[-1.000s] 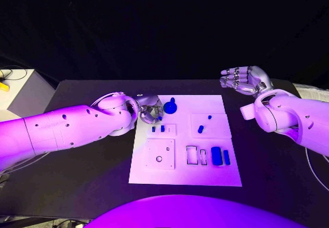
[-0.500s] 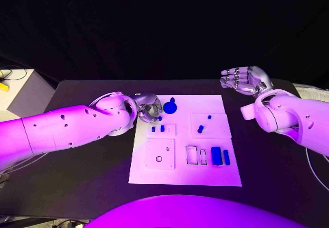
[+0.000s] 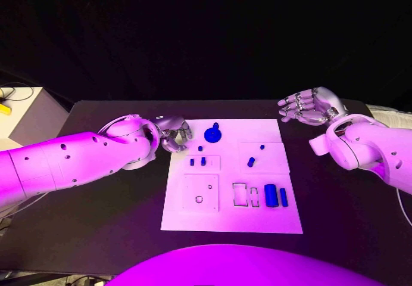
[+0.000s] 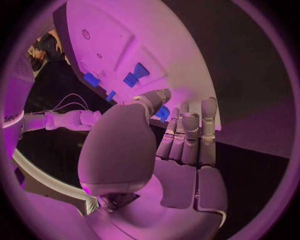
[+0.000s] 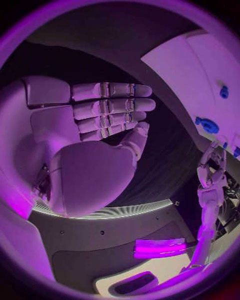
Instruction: Assemble the parts on the task board
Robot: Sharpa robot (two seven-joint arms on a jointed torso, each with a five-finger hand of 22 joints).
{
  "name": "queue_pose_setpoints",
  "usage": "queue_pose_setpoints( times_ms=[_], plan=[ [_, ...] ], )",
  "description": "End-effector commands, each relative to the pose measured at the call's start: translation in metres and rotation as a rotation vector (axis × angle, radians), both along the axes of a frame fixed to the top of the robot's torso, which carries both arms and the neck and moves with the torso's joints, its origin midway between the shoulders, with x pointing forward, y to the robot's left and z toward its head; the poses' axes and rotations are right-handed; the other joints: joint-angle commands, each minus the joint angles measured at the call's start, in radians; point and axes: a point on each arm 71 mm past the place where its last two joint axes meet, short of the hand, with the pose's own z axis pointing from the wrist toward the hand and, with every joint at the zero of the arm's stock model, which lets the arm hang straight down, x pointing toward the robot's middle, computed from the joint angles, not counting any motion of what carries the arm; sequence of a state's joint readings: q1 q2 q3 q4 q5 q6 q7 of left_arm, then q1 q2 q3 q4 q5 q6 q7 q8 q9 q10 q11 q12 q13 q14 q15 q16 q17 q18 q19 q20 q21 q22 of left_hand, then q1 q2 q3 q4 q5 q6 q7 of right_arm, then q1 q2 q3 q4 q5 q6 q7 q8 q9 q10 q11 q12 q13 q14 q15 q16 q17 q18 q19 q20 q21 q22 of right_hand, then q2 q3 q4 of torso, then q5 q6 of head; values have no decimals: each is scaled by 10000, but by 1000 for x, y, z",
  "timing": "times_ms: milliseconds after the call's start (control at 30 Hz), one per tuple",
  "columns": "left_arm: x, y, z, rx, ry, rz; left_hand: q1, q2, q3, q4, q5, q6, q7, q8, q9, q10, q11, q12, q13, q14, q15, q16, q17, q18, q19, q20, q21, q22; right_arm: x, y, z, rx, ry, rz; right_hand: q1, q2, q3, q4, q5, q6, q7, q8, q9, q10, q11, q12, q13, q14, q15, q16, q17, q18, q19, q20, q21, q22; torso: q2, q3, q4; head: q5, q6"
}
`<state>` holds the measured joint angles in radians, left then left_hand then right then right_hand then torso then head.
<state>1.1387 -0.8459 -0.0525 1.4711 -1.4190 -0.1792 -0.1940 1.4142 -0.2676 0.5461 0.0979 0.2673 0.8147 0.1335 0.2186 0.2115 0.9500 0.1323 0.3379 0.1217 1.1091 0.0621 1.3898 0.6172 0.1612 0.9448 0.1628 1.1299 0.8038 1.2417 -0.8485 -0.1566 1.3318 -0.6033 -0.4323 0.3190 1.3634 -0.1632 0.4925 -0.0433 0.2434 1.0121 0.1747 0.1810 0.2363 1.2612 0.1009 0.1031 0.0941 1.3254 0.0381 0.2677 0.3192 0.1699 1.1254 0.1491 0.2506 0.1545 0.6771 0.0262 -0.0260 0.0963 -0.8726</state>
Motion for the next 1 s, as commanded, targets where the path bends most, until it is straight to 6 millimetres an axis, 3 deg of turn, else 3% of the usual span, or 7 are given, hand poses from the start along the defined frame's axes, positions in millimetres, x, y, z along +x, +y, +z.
queue_pose_setpoints(
  times_ms=[33,67,200,267,400,700,1000],
  plan=[
    [0,5,2,-696,290,156,219,84,81,-21,15,111,121,45,18,-62,0,114,-6,-160,-6,-92,-230,133,-89,-24,-39,-32,-5,5,-6,-2006,85,1148,100,117,-355,-114,-44,142,-117,30,40,236,-122,-86,49,985,-290,700,535,129,752,-357,827,473,-1,3,-5,-67,0],
    [0,8,3,-1013,353,321,260,114,130,-27,14,167,174,78,29,-43,-7,147,-4,-139,-14,-85,-223,133,-76,-28,-22,-16,-6,5,-7,-2356,67,1261,75,114,-498,-170,-4,228,-173,31,55,370,-226,-130,86,1338,-399,1122,895,100,975,-540,1287,772,1,4,-7,-118,0],
    [3,19,6,-2869,754,905,434,288,484,-81,8,772,479,476,163,200,-79,387,31,-246,-93,-204,-613,185,-214,-106,-40,-160,-11,7,-9,-3504,-94,1589,11,136,-559,-253,17,337,-244,-24,65,580,-380,-264,181,1741,-548,2314,1853,69,1221,-765,2229,1423,-4,13,-21,-228,5],
    [4,25,9,-4498,1145,1176,420,350,672,-115,-9,987,592,715,237,40,15,449,-4,-985,-39,-782,-1695,237,-652,-87,-289,-463,-15,10,-11,-4269,-256,1820,-79,79,-423,-322,1,367,-308,-110,72,737,-410,-356,331,1741,-622,4457,3473,39,1245,-854,2999,2003,0,15,-29,-319,43],
    [6,34,14,-7773,1961,1639,98,344,464,-34,-25,807,615,880,282,-120,39,716,1,-1464,17,-1454,-2076,240,-1065,-12,-792,-727,-22,18,-15,-5562,-487,2203,-350,-97,5,-325,-132,348,-273,-257,138,538,-378,-404,473,1739,-596,8045,6797,68,1105,-791,4114,2917,11,1,-35,-469,127],
    [5,42,24,-11623,2525,1929,-211,432,47,-69,-22,625,497,1042,309,69,-47,1029,-37,-2151,29,-2223,-2480,218,-1492,32,-1696,-1240,-36,40,-22,-7199,-781,2688,-713,-423,483,-125,-415,171,-99,-436,237,-693,-75,-426,40,1914,-353,10239,8892,-211,1612,-548,6225,5308,0,-22,-2,-654,246],
    [3,39,27,-12418,2763,1817,-219,455,-38,-107,-31,586,536,1066,306,37,-19,1007,-89,-2248,52,-2399,-2572,220,-1508,51,-1933,-1389,-43,62,-27,-8013,-1163,2566,-753,-517,613,-55,-535,183,-74,-450,316,-979,-15,-420,-127,1921,-289,10693,9291,-246,1676,-462,6664,5805,-8,-28,9,-717,270]
  ],
)
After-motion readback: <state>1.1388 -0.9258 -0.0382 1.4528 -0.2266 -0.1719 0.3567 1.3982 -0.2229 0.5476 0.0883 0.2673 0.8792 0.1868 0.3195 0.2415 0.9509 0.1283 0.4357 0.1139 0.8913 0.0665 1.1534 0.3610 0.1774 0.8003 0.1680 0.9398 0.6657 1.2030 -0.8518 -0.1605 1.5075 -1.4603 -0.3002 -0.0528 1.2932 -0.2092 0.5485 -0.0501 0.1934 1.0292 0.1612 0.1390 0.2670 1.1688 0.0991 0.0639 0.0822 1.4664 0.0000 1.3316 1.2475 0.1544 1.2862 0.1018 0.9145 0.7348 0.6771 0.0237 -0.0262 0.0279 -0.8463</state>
